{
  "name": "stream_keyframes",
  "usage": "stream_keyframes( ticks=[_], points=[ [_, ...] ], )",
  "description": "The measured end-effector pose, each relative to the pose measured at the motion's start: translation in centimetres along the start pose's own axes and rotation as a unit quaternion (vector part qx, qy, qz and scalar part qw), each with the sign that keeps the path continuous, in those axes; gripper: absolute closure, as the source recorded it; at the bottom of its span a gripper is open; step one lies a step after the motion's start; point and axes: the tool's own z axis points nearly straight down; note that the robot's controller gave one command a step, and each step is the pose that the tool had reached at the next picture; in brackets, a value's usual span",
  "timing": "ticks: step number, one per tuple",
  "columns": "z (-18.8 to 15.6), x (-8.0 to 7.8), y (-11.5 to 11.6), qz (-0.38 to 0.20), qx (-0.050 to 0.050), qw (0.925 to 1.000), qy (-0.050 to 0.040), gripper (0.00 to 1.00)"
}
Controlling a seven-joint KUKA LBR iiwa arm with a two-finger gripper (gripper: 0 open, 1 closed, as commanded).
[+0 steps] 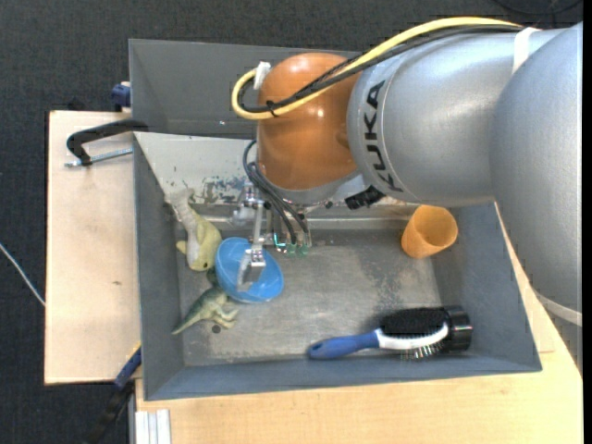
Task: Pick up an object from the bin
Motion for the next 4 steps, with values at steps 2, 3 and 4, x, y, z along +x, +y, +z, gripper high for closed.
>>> stream_keyframes(
  ticks=[2,3,4],
  points=[
    [10.2,-2.9,-0.4,0.106,-0.003,0.9944,-0.0044,0.00],
    [9.8,-3.1,-0.4,0.106,-0.004,0.9943,-0.0060,1.00],
    [6.6,-0.5,3.5,0.152,-0.003,0.9883,-0.0063,1.00]
  ],
)
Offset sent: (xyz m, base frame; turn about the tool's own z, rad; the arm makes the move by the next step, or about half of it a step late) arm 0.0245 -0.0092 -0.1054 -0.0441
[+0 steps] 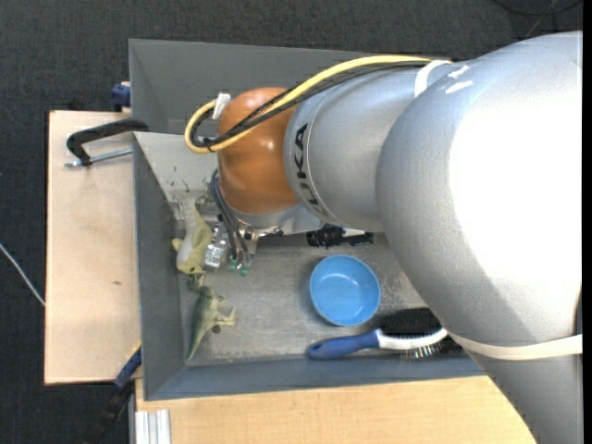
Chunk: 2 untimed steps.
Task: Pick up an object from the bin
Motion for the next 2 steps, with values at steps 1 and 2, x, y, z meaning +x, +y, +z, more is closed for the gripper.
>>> stream_keyframes(
  ticks=[1,2],
  points=[
    [-5.1,0.2,-0.6,-0.005,0.000,1.0000,-0.0016,1.00],
    [-8.1,-1.7,-3.6,-0.015,0.001,0.9999,-0.0021,1.00]
  ],
)
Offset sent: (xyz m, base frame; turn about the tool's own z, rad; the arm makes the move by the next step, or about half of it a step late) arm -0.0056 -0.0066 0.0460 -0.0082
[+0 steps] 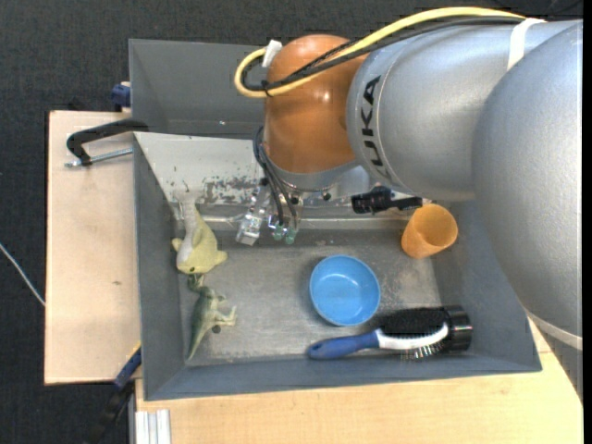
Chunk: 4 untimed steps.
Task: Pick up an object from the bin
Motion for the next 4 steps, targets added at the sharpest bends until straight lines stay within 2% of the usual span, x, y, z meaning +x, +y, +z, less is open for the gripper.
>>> stream_keyframes(
  ticks=[1,2,3,4],
  points=[
    [9.4,-3.0,-2.8,0.068,0.004,0.9976,0.0066,1.00],
    [-0.4,-4.1,-4.2,0.061,-0.001,0.9981,-0.0021,1.00],
    [8.5,-4.0,-2.8,-0.146,0.002,0.9893,0.0063,1.00],
    [4.9,-2.9,-3.5,-0.142,0.000,0.9898,0.0028,1.00]
  ],
)
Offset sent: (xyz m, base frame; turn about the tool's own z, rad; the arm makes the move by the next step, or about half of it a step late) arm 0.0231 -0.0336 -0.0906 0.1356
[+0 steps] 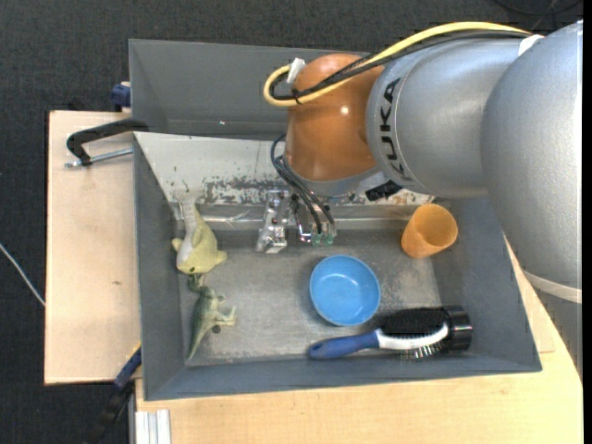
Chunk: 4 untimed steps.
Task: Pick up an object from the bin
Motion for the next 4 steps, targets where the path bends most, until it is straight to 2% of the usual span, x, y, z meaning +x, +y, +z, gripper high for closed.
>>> stream_keyframes(
  ticks=[1,2,3,4],
  points=[
    [2.5,1.6,-1.6,-0.006,0.001,1.0000,0.0029,1.00],
    [3.8,1.0,2.0,-0.248,-0.001,0.9687,-0.0008,1.00],
    [1.6,0.1,2.5,-0.238,-0.001,0.9712,-0.0025,1.00],
    [4.1,7.1,8.5,-0.077,0.001,0.9970,0.0010,1.00]
  ],
)
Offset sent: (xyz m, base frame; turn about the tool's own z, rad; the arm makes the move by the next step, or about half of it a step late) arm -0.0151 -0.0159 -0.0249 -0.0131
